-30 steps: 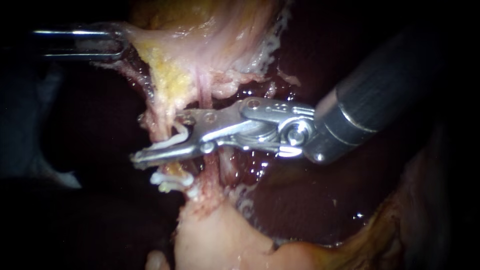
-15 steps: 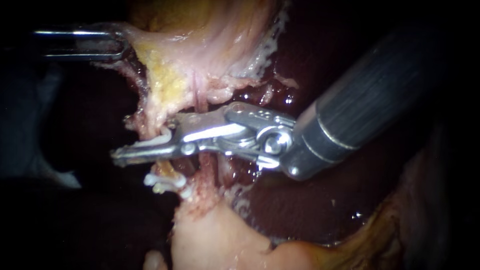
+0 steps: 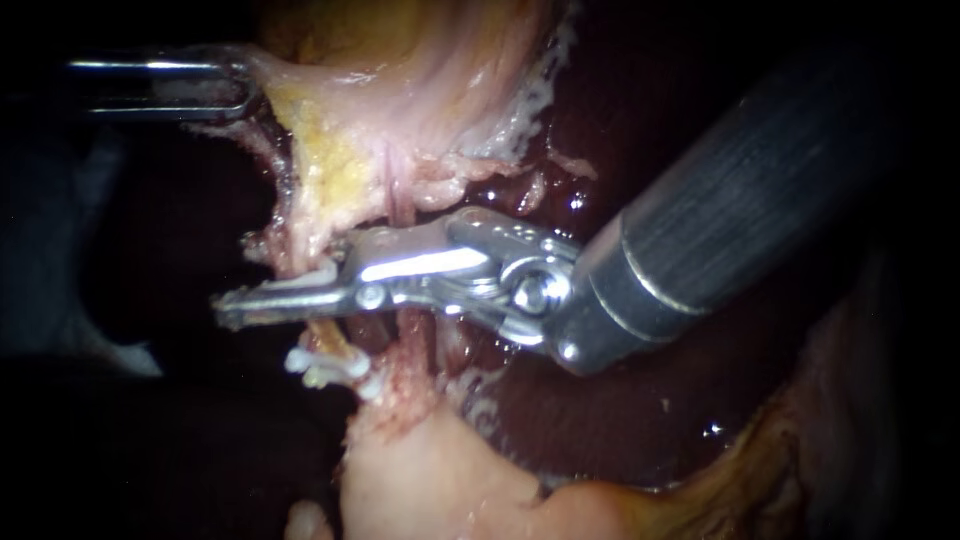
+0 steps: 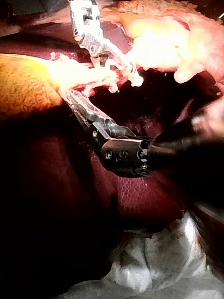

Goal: Clipping third clip left tube

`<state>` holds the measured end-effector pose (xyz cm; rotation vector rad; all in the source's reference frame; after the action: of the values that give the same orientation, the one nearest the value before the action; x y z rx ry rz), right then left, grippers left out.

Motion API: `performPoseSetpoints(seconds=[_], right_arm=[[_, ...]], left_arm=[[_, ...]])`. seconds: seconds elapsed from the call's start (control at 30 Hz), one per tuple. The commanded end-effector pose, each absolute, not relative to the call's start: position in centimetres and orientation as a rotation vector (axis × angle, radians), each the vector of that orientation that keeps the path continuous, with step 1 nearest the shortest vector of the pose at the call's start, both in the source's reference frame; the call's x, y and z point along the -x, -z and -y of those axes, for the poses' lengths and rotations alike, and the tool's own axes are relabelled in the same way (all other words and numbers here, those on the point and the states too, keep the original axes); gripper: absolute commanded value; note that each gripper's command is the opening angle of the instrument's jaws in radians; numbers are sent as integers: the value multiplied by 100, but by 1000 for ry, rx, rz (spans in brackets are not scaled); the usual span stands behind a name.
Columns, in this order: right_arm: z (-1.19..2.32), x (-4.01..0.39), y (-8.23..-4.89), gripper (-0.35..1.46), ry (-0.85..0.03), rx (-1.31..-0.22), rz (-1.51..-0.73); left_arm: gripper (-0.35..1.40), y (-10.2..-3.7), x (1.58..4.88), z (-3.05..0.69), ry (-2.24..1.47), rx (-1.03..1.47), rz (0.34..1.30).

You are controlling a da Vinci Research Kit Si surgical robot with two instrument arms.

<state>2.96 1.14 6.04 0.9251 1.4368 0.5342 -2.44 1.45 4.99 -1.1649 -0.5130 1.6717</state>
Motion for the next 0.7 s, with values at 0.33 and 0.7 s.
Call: performPoseSetpoints(seconds=[0.33, 0.7], right_arm=[[-112, -297, -576, 49, -522, -968, -1481], [-109, -298, -557, 45, -494, -1005, -1496]], left_arm=[[-35, -500, 244, -146, -1672, 1165, 513], [-35, -500, 244, -146, -1672, 1165, 513]])
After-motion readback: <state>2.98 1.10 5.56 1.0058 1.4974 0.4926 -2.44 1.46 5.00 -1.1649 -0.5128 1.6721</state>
